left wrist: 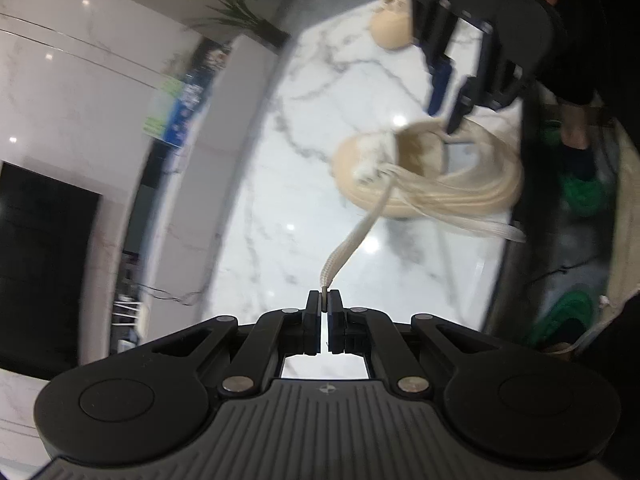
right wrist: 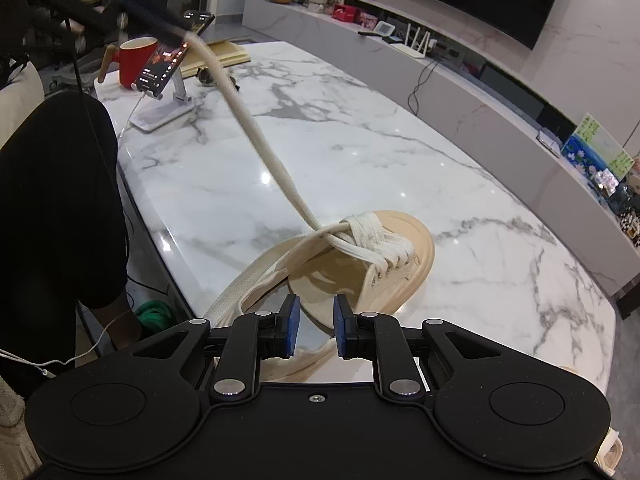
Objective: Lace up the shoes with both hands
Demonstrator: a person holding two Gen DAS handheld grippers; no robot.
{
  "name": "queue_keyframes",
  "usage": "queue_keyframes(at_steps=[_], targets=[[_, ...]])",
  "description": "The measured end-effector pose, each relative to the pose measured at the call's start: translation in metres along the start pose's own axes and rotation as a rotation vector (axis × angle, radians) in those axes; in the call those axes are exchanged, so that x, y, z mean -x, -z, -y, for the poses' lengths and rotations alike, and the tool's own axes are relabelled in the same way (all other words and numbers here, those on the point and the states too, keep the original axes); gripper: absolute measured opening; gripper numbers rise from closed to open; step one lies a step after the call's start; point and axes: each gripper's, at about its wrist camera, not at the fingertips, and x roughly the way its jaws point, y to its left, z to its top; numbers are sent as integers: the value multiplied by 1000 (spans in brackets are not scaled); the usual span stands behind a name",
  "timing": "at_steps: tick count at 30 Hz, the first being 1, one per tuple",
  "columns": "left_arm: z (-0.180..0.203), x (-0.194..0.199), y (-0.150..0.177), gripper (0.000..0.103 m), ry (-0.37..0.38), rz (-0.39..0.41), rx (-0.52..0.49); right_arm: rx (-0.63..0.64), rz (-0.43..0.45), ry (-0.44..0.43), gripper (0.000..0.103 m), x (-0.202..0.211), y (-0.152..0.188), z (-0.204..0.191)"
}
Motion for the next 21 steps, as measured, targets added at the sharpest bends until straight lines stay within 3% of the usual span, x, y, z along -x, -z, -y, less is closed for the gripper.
queue_keyframes(at_steps=[5, 16, 21], targets=[[16, -17, -5, 2, 117, 25, 6, -4, -10, -3, 16, -6, -2, 3], [24, -80, -9, 3, 254, -6, 42, -21, -7, -33, 16, -18, -7, 12], [18, -94, -13, 12, 296, 14, 93, -44, -11, -43, 16, -26, -7, 20]])
